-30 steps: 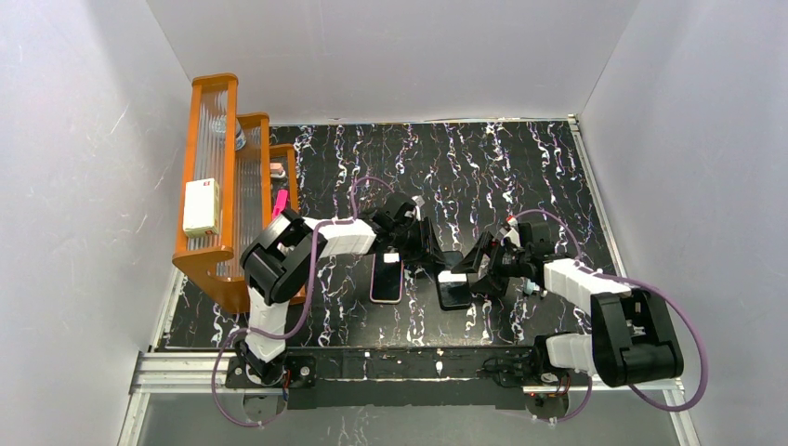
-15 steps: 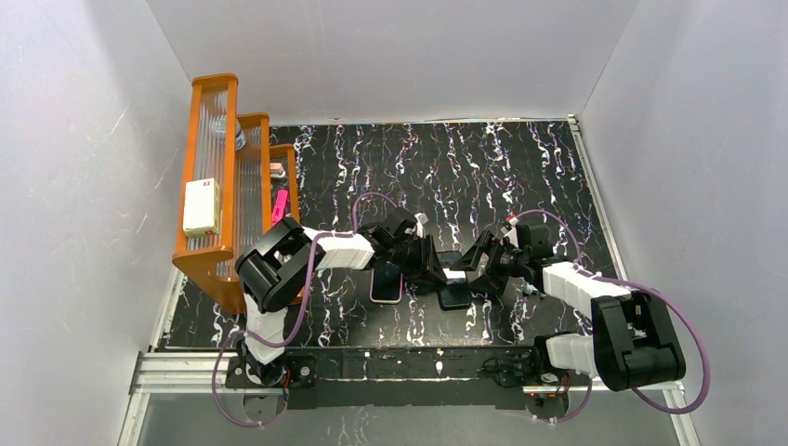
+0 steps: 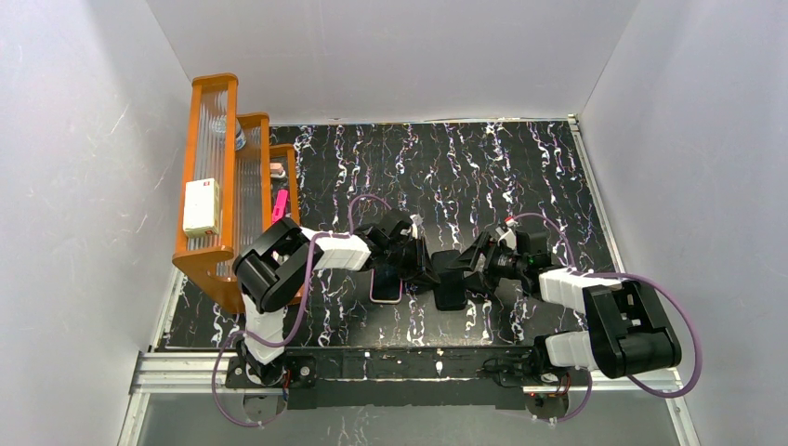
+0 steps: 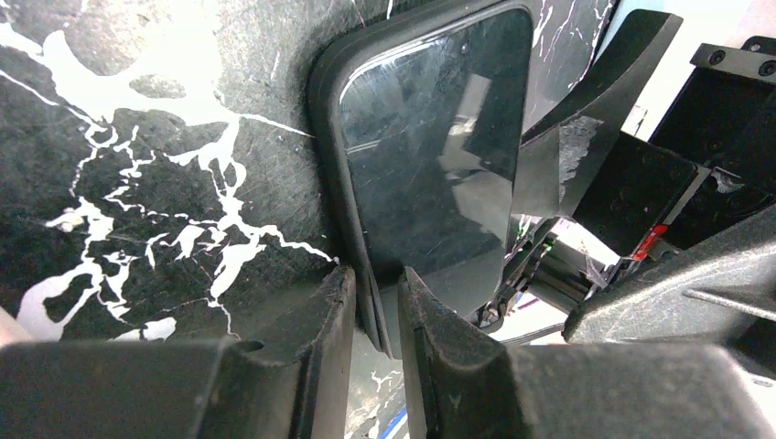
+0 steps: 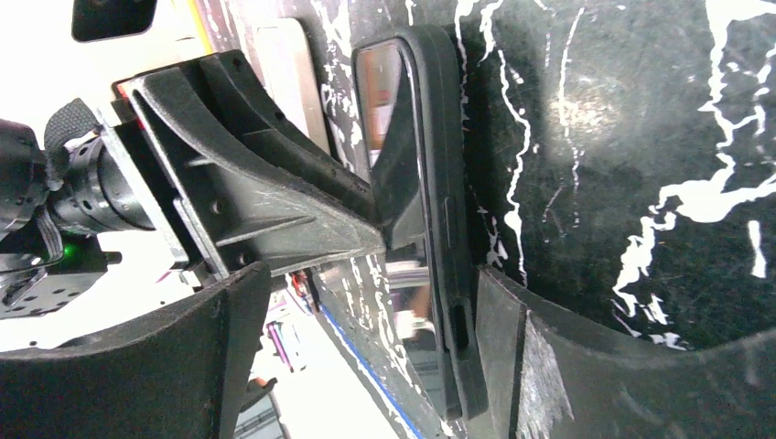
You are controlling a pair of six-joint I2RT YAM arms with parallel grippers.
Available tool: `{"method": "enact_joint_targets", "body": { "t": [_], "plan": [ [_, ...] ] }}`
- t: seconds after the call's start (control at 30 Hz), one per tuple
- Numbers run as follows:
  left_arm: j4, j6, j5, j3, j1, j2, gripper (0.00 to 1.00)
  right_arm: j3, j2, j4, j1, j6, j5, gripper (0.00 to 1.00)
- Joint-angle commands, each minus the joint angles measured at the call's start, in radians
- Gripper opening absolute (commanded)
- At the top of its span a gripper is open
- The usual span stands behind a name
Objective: Put the phone into the phone case
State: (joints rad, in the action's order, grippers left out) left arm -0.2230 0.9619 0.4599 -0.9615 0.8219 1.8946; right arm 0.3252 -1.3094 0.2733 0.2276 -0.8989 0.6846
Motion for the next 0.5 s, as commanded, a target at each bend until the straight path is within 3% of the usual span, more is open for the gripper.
{"method": "enact_joint_targets", "body": {
  "t": [0.0, 0.17, 0.47],
  "plan": [
    [0.064, -0.022, -0.033, 0.022, 0.020, -0.018, 0.21, -0.011, 0.026, 0.182, 0.015, -0.112, 0.124, 0.84],
    [0.069, -0.021, -0.046, 0.025, 0.020, -0.010, 0.23, -0.039, 0.039, 0.159, 0.016, -0.101, 0.099, 0.71],
    [0.066, -0.015, -0.061, 0.039, 0.021, -0.006, 0.25, -0.057, 0.020, 0.136, 0.016, -0.088, 0.053, 0.07]
  ]
}}
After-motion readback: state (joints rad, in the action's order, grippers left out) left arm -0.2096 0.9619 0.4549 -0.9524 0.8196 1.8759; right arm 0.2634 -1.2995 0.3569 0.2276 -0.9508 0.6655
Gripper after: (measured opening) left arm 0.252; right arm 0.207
